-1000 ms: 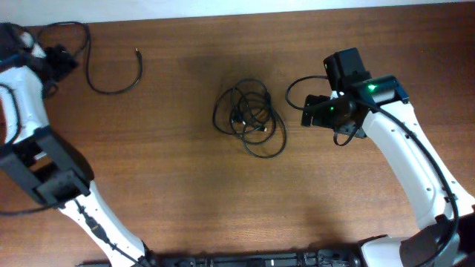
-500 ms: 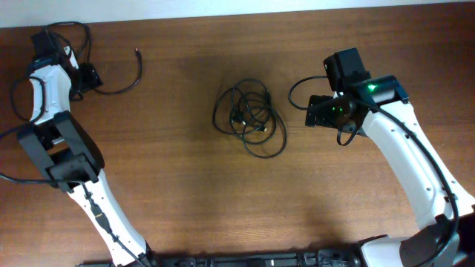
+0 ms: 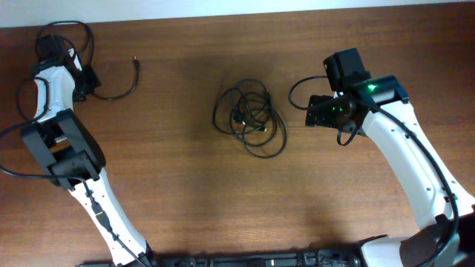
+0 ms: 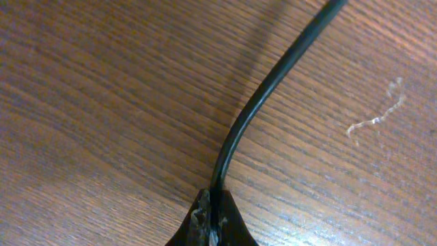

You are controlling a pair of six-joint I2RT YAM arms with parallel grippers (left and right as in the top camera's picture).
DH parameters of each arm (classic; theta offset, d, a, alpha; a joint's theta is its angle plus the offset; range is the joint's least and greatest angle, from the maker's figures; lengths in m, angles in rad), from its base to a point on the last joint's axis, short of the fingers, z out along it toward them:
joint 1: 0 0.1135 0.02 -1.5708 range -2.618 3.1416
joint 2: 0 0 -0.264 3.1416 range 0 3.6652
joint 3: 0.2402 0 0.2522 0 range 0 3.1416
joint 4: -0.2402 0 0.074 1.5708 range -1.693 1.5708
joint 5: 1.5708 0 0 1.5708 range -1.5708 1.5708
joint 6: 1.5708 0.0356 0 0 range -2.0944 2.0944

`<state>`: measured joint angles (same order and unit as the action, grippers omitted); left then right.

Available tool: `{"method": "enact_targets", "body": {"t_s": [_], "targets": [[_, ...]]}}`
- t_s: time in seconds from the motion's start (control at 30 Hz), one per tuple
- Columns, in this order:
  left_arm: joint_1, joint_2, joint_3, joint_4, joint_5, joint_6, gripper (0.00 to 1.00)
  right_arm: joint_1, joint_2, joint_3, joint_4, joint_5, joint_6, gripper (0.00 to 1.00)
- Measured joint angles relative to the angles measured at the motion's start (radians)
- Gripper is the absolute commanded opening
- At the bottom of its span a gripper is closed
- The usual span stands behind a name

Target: Untangle cables

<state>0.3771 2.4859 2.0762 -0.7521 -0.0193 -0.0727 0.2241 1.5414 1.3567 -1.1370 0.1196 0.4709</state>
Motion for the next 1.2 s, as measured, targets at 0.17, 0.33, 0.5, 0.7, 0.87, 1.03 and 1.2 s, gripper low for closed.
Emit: {"method": "enact_targets", "body": {"t_s": [0.17,0.33,0.5,0.7,0.87,1.03,1.2], "targets": [[0.021,0.019,0.051,0.001,0.020,-0.250,0.00,0.000,0.000,0.000,0.000,0.000,-0.001,0.98],[0.082,0.026,0.191,0.036,0.160,-0.545,0.00,0.000,0.000,0.000,0.000,0.000,-0.001,0.98],[0.113,0.026,0.295,0.113,0.271,-0.671,0.02,0.000,0.000,0.000,0.000,0.000,0.000,0.98],[0.108,0.026,0.299,0.042,0.243,-0.683,0.58,0.000,0.000,0.000,0.000,0.000,0.000,0.98],[0.108,0.026,0.299,0.036,0.241,-0.551,0.82,0.000,0.000,0.000,0.000,0.000,0.000,0.98],[0.106,0.026,0.299,0.000,0.289,-0.396,0.77,0.000,0.000,0.000,0.000,0.000,-0.001,0.99],[0.105,0.026,0.299,-0.085,0.338,-0.248,1.00,0.000,0.000,0.000,0.000,0.000,-0.001,0.99]]}}
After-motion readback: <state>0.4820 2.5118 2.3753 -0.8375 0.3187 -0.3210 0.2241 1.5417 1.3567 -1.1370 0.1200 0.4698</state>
